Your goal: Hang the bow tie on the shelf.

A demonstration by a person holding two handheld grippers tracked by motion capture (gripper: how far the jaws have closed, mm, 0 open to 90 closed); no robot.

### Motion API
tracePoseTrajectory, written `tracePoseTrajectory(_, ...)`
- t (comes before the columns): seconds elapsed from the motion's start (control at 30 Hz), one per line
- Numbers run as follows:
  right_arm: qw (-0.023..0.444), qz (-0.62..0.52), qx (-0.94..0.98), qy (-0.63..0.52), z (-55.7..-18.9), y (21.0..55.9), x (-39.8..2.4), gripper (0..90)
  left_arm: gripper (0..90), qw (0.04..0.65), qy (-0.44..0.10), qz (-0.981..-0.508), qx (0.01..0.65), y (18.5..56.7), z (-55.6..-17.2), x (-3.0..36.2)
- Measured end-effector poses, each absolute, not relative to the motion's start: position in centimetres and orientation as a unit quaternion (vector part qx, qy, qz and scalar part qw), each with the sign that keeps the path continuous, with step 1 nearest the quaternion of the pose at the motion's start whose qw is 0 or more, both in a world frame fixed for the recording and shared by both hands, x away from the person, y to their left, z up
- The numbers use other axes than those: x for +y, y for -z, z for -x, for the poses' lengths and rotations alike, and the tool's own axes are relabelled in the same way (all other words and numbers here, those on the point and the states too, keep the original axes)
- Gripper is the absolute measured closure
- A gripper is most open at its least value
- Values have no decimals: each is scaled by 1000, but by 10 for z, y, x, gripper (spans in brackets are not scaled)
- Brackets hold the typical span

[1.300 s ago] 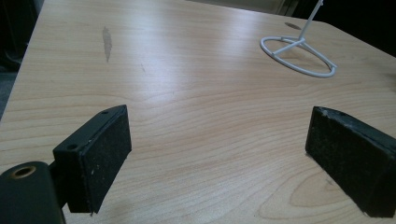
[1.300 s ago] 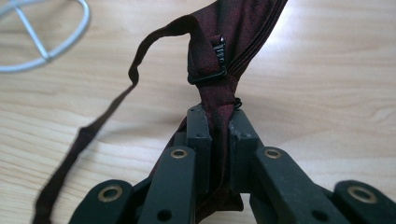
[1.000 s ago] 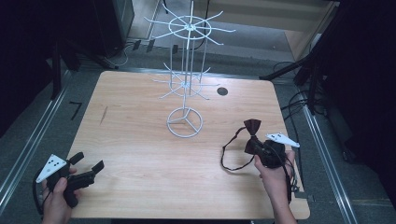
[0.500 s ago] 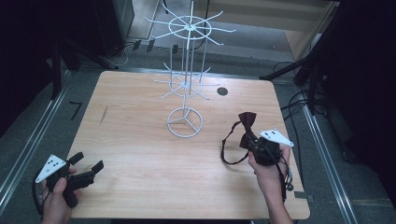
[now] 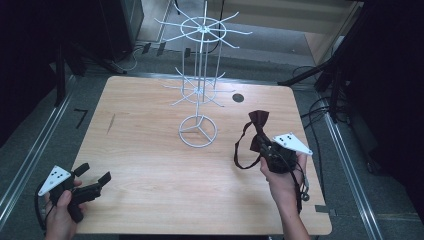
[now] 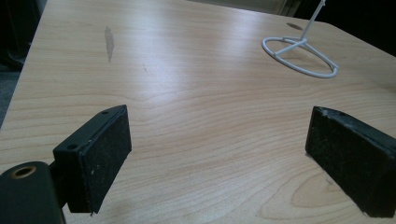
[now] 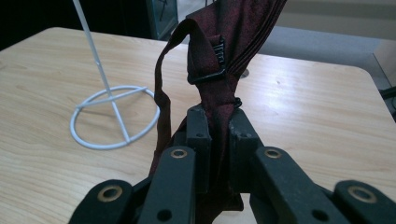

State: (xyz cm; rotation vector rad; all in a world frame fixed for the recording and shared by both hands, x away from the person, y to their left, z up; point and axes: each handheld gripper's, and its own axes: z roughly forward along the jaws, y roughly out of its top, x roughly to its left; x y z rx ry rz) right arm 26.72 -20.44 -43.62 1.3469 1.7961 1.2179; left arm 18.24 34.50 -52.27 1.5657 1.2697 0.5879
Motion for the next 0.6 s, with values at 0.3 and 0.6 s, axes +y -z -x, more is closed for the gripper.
tracePoseTrajectory(0.3, 286, -487, 672, -479, -267, 426, -191, 831, 76, 497, -244, -647, 524, 523, -182, 345)
tracePoseTrajectory(0.6, 286, -471, 672, -496, -265, 418, -181, 830, 76, 498, -243, -647, 525, 523, -182, 345)
